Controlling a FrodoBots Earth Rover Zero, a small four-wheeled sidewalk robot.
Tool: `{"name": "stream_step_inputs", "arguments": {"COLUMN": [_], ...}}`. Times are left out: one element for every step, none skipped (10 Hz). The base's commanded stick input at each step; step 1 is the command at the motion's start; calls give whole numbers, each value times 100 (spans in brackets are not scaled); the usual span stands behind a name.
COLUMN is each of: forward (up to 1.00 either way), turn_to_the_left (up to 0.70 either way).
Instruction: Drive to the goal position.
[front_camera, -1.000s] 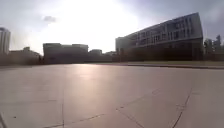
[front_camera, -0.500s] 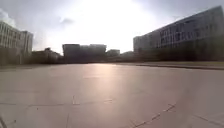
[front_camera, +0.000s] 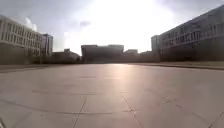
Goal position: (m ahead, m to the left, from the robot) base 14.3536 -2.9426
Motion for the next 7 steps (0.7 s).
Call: {"name": "stream_step_inputs", "arguments": {"forward": [100,100,100,100,100,100,100], "turn_to_the_left": [42,42,42,42,42,42,42]}}
